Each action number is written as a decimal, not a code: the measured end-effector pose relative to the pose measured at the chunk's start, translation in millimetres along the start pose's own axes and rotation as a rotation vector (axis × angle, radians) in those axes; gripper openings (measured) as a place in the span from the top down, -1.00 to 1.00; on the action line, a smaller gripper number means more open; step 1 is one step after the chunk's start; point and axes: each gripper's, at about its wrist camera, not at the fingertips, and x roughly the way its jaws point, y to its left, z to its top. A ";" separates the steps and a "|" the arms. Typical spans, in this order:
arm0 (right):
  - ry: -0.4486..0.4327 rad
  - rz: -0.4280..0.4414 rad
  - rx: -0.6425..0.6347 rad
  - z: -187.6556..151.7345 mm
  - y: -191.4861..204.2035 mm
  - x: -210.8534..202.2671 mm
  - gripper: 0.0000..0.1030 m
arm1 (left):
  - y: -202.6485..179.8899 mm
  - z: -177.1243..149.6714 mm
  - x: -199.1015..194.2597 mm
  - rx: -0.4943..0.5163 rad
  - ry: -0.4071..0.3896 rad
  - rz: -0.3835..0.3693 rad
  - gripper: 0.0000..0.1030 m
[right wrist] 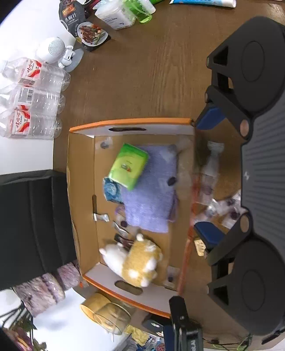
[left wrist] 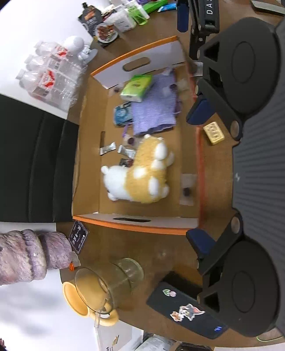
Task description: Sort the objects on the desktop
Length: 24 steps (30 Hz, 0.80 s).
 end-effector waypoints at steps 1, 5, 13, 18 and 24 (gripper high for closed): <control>-0.006 0.003 -0.001 -4.4 2.6 -3.4 -0.76 | -3.0 -4.2 -1.5 0.006 -0.001 0.008 -1.00; -0.034 0.017 -0.030 -21.7 14.5 -16.2 -0.76 | -14.9 -26.6 -7.8 0.046 -0.012 0.015 -1.00; -0.118 -0.008 -0.055 -76.3 25.2 -28.8 -0.76 | -25.0 -79.4 -24.5 0.066 -0.080 -0.002 -1.00; -0.164 0.016 -0.023 -119.5 20.0 -26.1 -0.76 | -29.0 -126.3 -29.9 0.063 -0.130 -0.005 -1.00; -0.323 -0.012 0.016 -182.5 13.5 -22.0 -0.76 | -25.5 -190.8 -25.5 -0.002 -0.246 0.052 -1.00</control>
